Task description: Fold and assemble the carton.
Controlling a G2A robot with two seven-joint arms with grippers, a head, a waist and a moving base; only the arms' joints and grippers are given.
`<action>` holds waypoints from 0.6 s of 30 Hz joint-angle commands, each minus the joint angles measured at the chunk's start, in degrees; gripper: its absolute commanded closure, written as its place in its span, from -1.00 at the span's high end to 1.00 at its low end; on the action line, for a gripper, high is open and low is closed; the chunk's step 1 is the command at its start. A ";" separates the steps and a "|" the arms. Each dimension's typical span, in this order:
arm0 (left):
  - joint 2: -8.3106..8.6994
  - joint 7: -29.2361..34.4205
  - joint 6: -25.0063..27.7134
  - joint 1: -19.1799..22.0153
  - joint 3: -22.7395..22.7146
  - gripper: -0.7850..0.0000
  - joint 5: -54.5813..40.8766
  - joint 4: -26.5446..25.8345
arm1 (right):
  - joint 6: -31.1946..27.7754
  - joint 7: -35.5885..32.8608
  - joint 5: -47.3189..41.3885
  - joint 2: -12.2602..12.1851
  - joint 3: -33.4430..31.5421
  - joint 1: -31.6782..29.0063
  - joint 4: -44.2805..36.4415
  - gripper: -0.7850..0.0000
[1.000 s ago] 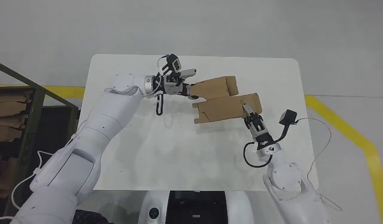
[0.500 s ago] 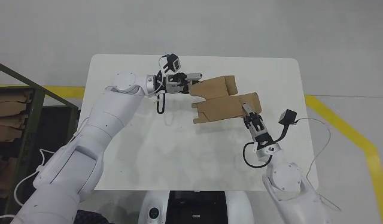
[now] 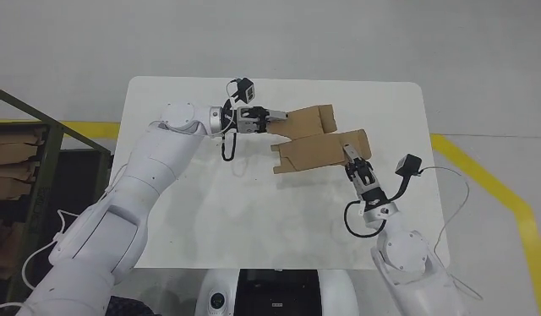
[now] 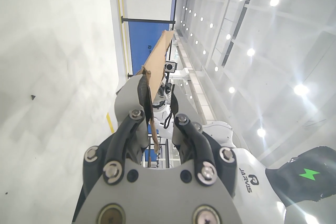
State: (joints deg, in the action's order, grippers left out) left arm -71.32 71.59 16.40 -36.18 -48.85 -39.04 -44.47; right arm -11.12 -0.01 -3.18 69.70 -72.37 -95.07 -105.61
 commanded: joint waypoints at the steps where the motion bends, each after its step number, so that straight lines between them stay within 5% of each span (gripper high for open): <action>1: -0.02 -0.23 0.03 -0.11 -0.17 -0.76 0.51 -0.16 | -0.01 -0.05 -0.07 0.06 -0.10 -0.14 -0.24 -1.00; 6: -0.09 -0.13 -0.22 -0.52 -0.69 -0.98 0.74 -0.73 | 0.07 0.03 0.13 0.19 -0.32 -0.42 -0.55 -1.00; 14: -0.06 0.98 -0.17 -1.31 -2.04 -1.00 0.05 -2.62 | 1.30 0.72 -0.24 0.54 -0.31 -0.29 -0.31 -0.92; 15: -0.05 1.16 -0.17 -1.44 -2.25 -1.00 -0.17 -2.79 | 1.31 0.80 -0.28 0.57 -0.37 -0.29 -0.30 -0.38; 16: -0.03 1.30 -0.24 -1.53 -2.48 -1.00 -0.38 -2.91 | 1.29 0.82 -0.43 0.61 -0.44 -0.30 -0.29 0.58; 17: 0.00 1.40 -0.22 -1.59 -2.69 -1.00 -0.41 -3.04 | 1.36 0.84 -0.55 0.63 -0.58 -0.32 -0.23 1.00; 18: 0.01 1.72 -0.18 -1.68 -2.85 -1.00 -0.51 -3.22 | 1.44 0.82 -0.79 0.65 -0.76 -0.33 -0.17 1.00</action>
State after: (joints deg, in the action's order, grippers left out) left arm -71.33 73.01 16.19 -37.77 -51.50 -39.45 -47.51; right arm -9.75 0.83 -3.74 70.33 -72.93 -95.38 -105.85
